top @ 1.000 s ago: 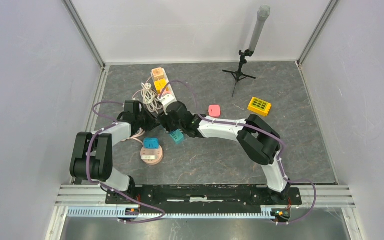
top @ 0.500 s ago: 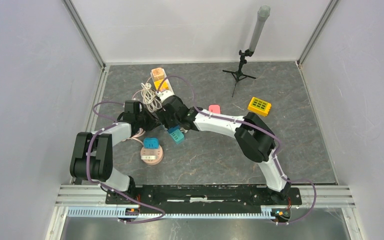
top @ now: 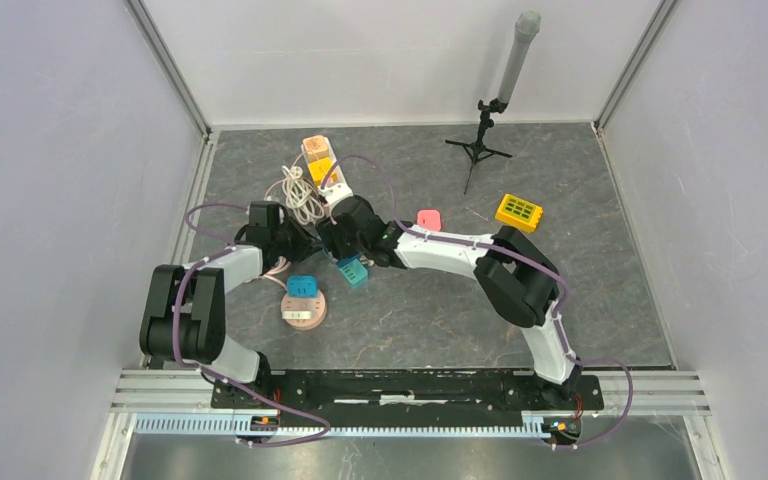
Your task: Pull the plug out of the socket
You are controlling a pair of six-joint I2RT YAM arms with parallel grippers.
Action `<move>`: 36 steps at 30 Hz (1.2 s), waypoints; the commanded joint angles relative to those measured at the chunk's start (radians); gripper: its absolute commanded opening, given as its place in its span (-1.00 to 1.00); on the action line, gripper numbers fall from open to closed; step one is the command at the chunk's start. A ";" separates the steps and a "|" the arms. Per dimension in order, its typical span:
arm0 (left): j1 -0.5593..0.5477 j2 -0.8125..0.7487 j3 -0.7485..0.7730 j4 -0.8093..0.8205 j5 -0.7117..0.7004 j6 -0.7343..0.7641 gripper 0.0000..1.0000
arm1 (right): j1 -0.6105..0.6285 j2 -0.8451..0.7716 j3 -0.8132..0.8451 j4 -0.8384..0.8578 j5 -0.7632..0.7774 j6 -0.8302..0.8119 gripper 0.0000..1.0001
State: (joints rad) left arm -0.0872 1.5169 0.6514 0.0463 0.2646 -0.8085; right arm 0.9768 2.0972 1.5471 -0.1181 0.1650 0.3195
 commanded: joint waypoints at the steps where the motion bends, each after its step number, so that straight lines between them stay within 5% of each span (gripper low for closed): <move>1: -0.005 -0.003 -0.052 -0.129 -0.108 0.009 -0.76 | 0.010 -0.114 -0.078 0.205 -0.036 -0.026 -1.00; 9: -0.005 -0.009 -0.053 -0.130 -0.116 0.018 -0.77 | -0.009 0.077 0.302 -0.186 -0.066 0.087 -1.00; 20: -0.013 -0.010 -0.059 -0.134 -0.148 0.024 -0.78 | -0.008 -0.188 -0.019 0.164 0.029 0.025 -1.00; 22: -0.013 -0.007 -0.056 -0.137 -0.148 0.026 -0.78 | -0.009 -0.191 -0.007 0.149 0.053 0.029 -1.00; 27: -0.014 -0.007 -0.058 -0.137 -0.157 0.029 -0.78 | -0.016 -0.019 0.297 -0.190 0.062 0.071 -1.00; 36: -0.016 -0.014 -0.052 -0.151 -0.168 0.043 -0.78 | -0.021 -0.159 0.082 0.084 -0.011 0.064 -1.00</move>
State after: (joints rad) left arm -0.1070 1.4765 0.6304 0.0418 0.1959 -0.8082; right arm 0.9600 2.0544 1.6501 -0.2100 0.1719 0.3809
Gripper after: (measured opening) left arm 0.127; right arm 0.671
